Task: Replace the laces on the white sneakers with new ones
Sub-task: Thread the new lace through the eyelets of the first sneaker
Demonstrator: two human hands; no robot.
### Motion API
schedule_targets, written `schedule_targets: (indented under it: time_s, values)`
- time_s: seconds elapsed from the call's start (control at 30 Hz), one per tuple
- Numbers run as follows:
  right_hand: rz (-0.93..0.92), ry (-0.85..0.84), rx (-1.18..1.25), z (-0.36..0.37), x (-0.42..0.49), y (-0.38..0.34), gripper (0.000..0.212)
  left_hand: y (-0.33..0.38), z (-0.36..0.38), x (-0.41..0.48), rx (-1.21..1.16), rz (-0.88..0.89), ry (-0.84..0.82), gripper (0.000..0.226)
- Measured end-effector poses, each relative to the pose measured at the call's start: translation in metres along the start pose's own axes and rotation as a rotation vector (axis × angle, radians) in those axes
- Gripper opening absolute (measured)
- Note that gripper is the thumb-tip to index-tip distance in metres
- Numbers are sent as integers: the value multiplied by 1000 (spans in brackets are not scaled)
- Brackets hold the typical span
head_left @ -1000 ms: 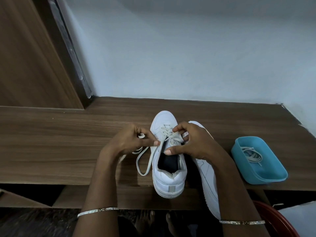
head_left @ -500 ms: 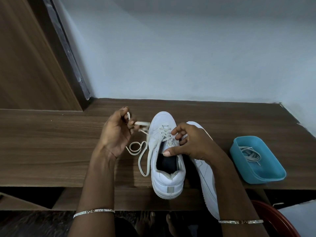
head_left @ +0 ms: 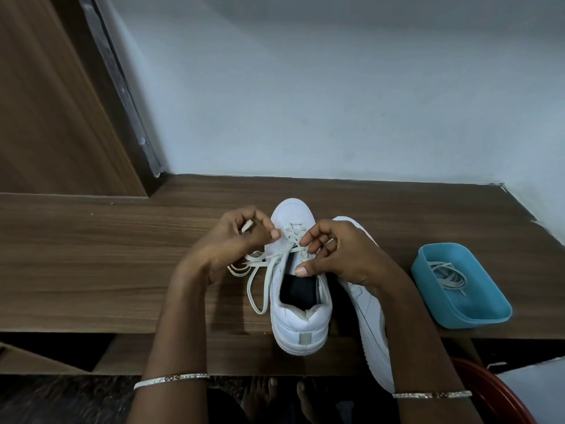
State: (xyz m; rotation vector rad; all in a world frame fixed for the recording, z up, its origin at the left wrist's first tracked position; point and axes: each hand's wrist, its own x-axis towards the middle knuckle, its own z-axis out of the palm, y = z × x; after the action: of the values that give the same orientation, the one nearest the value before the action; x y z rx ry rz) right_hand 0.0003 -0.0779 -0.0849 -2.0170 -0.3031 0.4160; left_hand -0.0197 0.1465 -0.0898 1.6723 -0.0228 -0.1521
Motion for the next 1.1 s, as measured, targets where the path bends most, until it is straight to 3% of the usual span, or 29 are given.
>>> schedule_targets:
  time_s: [0.2, 0.37, 0.53, 0.63, 0.73, 0.87, 1.0, 1.1]
  values:
    - [-22, -14, -16, 2, -1, -1, 38, 2, -8, -3, 323, -48, -175, 15]
    - [-30, -19, -60, 3, 0, -2, 41, 4, -13, -7, 290, -54, -174, 15]
    - [-46, -6, -92, 5, 1, -2, 38, 5, -12, -10, 291, -134, -296, 13]
    - [-50, -5, -89, 5, 1, -2, 38, 7, -12, -14, 343, -207, -321, 31]
    - [-53, -6, -98, 5, 2, -2, 39, 5, -12, -13, 336, -237, -200, 52]
    - [-54, -3, -100, 5, 1, -2, 40, -3, -14, -5, 345, -88, -75, 35]
    - [-47, -1, -119, 5, 1, -3, 40, -7, -6, 1, 443, -102, -199, 11]
    - [-42, -1, -123, 5, 1, -3, 40, -7, -5, 1, 402, -121, -231, 6]
